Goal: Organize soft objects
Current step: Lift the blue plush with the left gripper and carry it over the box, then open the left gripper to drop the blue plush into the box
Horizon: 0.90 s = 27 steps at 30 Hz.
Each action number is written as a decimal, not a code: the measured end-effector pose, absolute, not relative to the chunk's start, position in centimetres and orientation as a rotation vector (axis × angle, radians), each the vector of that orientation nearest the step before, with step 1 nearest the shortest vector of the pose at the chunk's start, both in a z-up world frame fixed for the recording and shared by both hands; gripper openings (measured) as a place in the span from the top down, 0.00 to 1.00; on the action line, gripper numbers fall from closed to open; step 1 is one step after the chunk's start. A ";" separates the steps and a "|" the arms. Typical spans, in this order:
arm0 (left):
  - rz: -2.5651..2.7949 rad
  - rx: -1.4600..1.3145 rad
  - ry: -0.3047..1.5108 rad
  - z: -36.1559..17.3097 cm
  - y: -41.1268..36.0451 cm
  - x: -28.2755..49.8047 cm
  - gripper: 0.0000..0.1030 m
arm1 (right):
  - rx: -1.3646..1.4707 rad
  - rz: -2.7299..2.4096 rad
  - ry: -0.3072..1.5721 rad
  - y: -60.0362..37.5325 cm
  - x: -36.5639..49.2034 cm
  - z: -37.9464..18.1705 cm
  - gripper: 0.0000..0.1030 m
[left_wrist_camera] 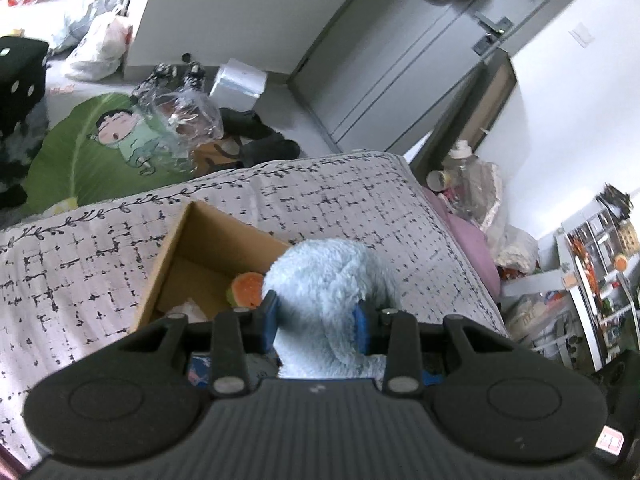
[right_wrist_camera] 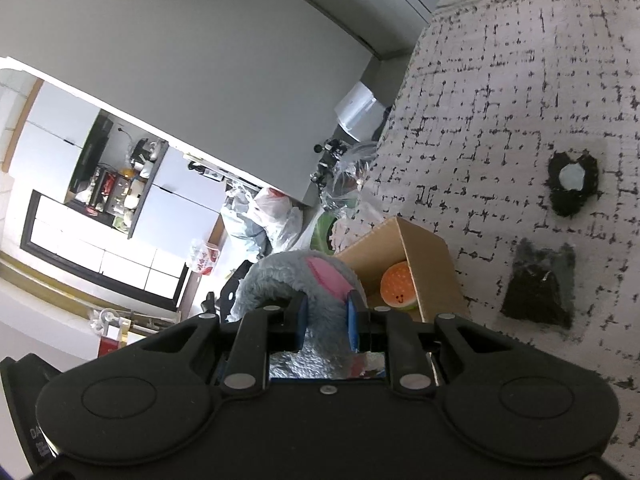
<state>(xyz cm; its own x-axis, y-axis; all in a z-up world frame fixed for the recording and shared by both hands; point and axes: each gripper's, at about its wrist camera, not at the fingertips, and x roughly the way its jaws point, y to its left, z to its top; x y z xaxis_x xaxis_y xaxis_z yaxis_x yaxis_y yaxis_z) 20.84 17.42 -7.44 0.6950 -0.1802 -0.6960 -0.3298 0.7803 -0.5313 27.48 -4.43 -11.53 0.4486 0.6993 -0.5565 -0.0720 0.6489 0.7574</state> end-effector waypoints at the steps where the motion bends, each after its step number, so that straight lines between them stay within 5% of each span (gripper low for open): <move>1: 0.098 -0.695 0.818 -7.8 17.7 21.1 0.65 | 0.730 0.526 1.009 -4.0 27.7 -11.7 0.80; 19: 0.241 -0.736 0.886 -12.2 21.8 23.9 0.63 | 0.590 0.449 1.051 1.2 30.7 -14.5 0.75; 27: 0.287 -0.728 0.880 -11.5 22.7 22.6 0.50 | 0.596 0.480 1.025 -1.0 30.2 -13.2 0.67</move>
